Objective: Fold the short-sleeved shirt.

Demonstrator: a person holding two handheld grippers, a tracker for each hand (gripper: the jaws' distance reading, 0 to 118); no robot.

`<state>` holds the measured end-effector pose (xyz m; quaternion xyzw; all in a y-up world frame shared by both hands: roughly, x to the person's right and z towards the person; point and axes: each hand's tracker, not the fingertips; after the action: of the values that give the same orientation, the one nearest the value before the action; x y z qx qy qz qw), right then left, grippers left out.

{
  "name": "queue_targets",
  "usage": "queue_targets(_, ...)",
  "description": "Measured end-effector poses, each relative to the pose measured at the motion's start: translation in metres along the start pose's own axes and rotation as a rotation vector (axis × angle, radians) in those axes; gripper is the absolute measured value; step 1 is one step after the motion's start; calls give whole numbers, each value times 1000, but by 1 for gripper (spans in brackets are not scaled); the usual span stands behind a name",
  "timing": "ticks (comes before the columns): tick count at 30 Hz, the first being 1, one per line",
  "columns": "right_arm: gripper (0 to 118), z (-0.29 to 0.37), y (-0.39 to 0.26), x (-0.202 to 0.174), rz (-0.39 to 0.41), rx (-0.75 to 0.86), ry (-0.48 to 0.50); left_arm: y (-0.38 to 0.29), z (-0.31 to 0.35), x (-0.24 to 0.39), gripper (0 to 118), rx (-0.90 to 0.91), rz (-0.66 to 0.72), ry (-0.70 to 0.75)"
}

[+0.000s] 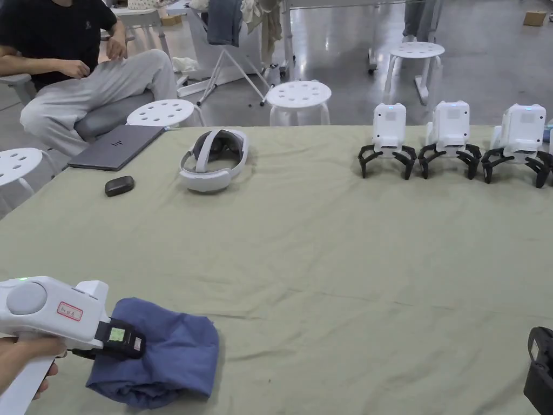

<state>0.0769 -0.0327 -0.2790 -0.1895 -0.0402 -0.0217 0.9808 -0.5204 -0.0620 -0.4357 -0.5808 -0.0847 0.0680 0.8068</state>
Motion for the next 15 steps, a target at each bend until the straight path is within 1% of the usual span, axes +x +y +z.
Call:
queue_targets(4,5,-4,-1,-3,7,-6,-6,3,2,-24,36,-17,34,36)
queue_targets(8,5,-6,-3,-2,8,-17,-15,9,4,-40,36,-17,31,79)
queue_targets(10,5,-6,-4,-1,6,-22,-21,11,0,-44,36,-23,37,111)
queue_targets(15,5,-5,-7,1,5,-30,-29,11,-16,-45,36,-41,50,128)
